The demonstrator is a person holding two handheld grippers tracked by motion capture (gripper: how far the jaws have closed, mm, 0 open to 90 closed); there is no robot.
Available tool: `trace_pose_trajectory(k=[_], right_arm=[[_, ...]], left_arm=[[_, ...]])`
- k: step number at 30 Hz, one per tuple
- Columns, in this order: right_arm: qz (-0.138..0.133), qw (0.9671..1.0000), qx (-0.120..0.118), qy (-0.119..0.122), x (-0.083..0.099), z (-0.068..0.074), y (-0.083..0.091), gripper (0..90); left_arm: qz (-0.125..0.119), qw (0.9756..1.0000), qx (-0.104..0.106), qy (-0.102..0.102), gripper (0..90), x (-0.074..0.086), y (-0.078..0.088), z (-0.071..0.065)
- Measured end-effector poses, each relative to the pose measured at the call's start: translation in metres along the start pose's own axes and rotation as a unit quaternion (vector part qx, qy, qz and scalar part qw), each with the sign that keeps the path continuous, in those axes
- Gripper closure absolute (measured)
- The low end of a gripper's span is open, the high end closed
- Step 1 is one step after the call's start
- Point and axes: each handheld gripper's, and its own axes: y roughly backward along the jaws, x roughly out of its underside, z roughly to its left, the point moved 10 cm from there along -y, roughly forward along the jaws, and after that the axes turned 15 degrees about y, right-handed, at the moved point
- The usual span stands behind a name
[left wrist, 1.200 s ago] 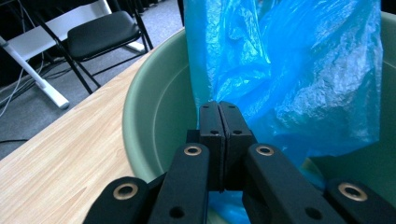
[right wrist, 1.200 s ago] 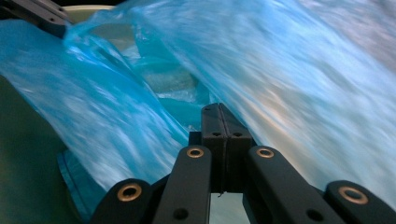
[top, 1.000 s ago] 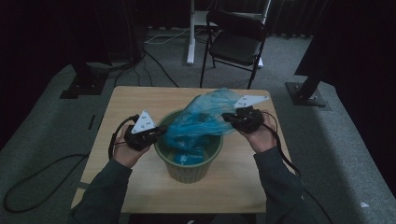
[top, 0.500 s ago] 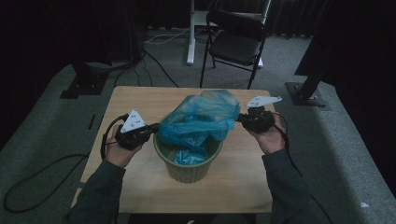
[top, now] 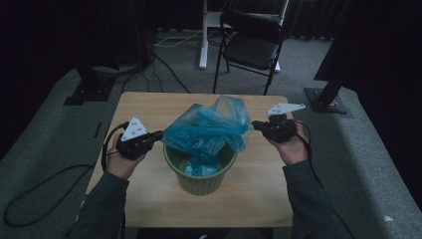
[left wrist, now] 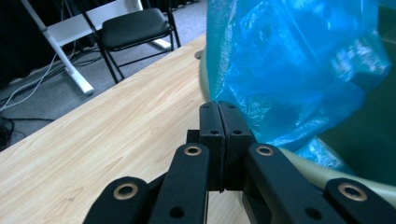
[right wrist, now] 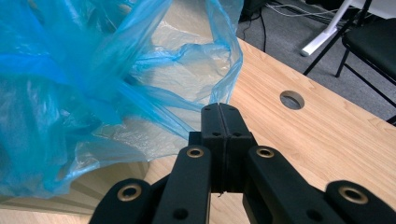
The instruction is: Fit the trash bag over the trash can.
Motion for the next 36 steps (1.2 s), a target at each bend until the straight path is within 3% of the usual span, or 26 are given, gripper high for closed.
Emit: trace_pose_trajectory(k=[25,30,36], right_arm=[[-0.005,0.9997,0.011,-0.021,0.012,-0.012,0.010,89.9],[-0.008,0.9997,0.009,-0.021,0.012,-0.012,0.011,89.9],[-0.009,0.9999,-0.012,-0.004,0.011,0.000,0.006,89.9]], left_arm=[[-0.001,0.9987,-0.028,0.043,89.0,0.013,0.009,0.033],[0.002,0.9987,-0.029,0.042,88.9,0.014,0.008,0.032],[0.003,0.9992,-0.022,0.034,86.4,0.013,0.005,0.025]])
